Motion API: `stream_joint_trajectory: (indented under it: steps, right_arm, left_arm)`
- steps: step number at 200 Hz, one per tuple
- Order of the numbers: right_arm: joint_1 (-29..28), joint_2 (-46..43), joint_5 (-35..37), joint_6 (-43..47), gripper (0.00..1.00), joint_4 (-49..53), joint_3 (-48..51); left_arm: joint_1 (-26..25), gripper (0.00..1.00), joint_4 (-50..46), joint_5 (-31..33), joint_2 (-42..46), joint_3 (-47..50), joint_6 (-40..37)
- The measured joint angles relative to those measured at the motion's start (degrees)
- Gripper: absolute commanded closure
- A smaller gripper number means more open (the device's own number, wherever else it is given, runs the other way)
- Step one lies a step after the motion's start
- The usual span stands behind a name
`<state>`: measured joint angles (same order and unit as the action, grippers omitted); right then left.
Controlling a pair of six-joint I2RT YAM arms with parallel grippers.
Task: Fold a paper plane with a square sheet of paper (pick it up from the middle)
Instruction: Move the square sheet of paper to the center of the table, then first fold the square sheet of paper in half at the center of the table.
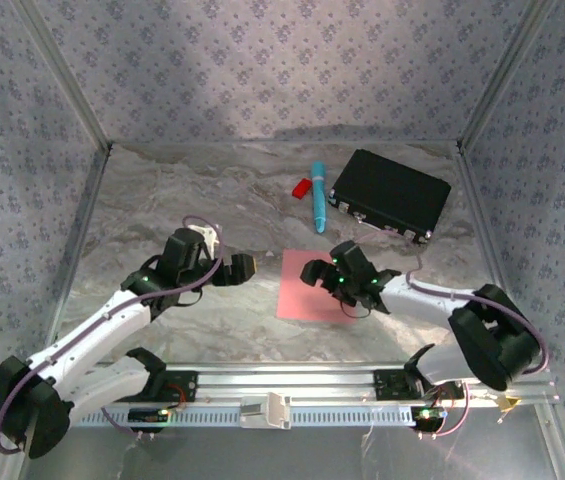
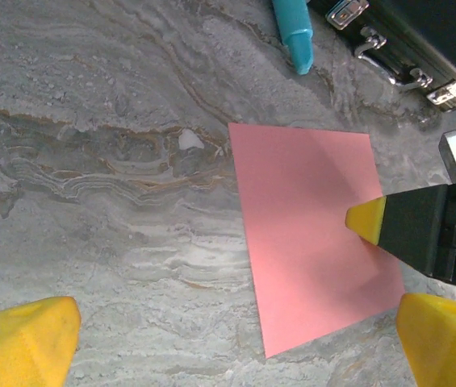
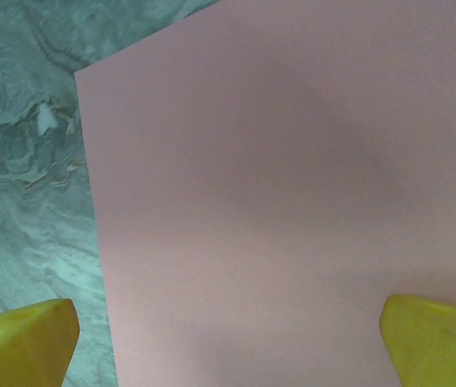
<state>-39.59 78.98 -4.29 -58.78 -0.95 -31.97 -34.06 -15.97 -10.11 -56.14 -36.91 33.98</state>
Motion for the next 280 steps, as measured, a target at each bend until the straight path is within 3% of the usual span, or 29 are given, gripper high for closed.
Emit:
stream_joint_trajectory:
  steps: [61,121,170,197,219,248,280]
  right_arm:
    - [-6.5,8.4,0.5,-6.0,0.01,-4.5,-6.3]
    - [-9.7,12.1,0.7,-8.2,0.01,-13.7,-7.0]
    - [-10.0,-2.3,11.1,-7.2,0.01,-4.6,-3.1]
    - [-9.8,-13.8,18.1,-6.3,0.01,-0.3,0.0]
    - [-7.9,-21.0,19.7,-5.9,0.01,2.7,3.5]
    - [-3.7,-24.0,20.3,-6.4,0.01,7.9,4.7]
    - [-3.3,-24.0,20.3,-6.8,0.01,10.3,4.7]
  left_arm:
    - [0.0,0.01,-1.0,0.0,-4.3,-0.9,0.4]
    - [0.0,0.14,-2.7,-1.9,-9.2,-4.2,1.6]
    - [-0.7,0.21,-5.7,-3.0,-15.0,-8.4,1.4]
    - [-3.3,0.23,-8.8,-2.1,-20.3,-12.9,1.0]
    - [-5.9,0.23,-12.2,-0.7,-26.7,-18.2,0.7]
    - [-9.3,0.22,-16.8,1.6,-35.2,-24.8,0.4]
    - [-12.9,0.14,-24.9,7.6,-44.3,-33.6,1.4]
